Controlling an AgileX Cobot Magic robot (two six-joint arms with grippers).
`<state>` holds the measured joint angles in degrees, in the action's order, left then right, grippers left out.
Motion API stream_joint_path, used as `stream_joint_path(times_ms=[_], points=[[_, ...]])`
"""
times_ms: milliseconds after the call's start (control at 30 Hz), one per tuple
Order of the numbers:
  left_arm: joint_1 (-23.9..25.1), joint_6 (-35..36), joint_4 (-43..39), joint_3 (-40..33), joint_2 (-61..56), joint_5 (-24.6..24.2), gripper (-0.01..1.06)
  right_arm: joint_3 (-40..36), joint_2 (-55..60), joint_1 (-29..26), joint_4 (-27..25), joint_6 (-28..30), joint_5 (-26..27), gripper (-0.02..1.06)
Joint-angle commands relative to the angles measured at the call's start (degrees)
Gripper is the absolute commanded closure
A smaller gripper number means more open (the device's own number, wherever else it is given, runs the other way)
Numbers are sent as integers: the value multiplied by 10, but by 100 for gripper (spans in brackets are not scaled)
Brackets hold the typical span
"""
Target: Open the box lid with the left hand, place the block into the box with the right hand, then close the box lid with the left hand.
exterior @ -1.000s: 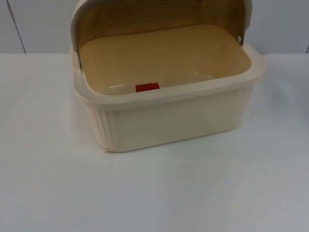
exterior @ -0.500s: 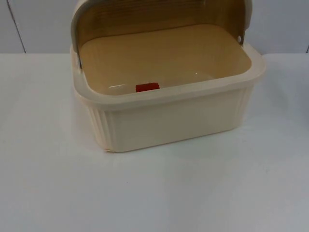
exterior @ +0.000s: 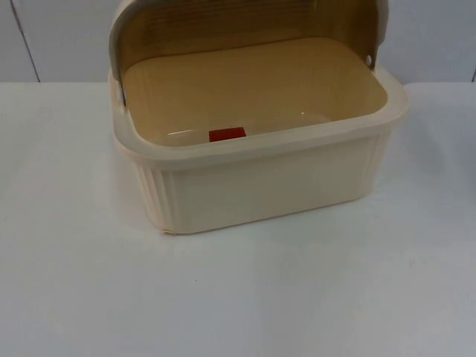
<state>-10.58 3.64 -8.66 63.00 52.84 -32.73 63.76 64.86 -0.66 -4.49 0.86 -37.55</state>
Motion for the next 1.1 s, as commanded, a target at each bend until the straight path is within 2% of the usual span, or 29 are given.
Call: stream_joint_path(times_ms=[0, 333, 433, 500, 800, 900, 933, 967, 1067], points=[[-3, 3, 7, 2, -3, 2, 0, -16, -4, -3, -2, -4, 14, 0], [-3, 3, -29, 2, -3, 7, 0, -29, -29, -3, 20, 2, 25, 0], [-3, 23, -9, 2, -3, 15, 0, -29, -45, -2, 58, -2, 27, 0], [-3, 27, -8, 2, -3, 14, 0, -29, -47, -2, 60, -9, 28, 0], [-2, 39, -3, 1, 35, -30, 0, -29, -75, -2, 58, -17, 29, 0], [-2, 44, -3, 1, 74, -6, 0, -29, -87, 2, 58, -17, 29, 0], [-2, 46, -1, 1, 95, 22, 0, -29, -95, 7, 65, -17, 29, 0], [-2, 46, -1, 1, 95, 22, 0, -29, -95, 7, 65, -17, 29, 0], [-2, 46, 32, 1, 140, 72, 0, -29, -109, 27, 91, -17, 25, 0]])
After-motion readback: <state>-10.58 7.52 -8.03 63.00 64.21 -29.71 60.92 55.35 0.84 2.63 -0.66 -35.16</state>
